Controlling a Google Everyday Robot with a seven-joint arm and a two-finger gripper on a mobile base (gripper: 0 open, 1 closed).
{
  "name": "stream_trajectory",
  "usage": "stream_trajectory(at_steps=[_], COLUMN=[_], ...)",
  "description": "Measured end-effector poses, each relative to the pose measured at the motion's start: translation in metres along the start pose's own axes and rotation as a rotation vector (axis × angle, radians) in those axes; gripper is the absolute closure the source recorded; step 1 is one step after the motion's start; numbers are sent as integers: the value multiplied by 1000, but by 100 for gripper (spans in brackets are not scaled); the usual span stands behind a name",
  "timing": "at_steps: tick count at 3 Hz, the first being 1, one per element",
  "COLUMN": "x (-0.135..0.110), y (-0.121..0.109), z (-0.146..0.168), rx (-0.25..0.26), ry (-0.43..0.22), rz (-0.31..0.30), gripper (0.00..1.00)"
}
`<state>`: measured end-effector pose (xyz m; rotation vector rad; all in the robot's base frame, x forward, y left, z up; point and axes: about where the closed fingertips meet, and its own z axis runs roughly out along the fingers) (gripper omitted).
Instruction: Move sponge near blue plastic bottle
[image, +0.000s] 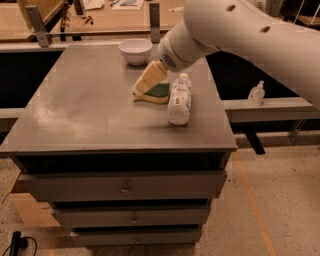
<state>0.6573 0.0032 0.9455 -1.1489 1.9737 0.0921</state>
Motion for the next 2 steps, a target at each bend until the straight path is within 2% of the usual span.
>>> stream_trajectory(at_steps=[1, 2], x=[37, 42], y=[-13, -16], z=[-57, -58], rx=[157, 194], ry=[-44, -78], rz=[38, 46], gripper=[0, 0])
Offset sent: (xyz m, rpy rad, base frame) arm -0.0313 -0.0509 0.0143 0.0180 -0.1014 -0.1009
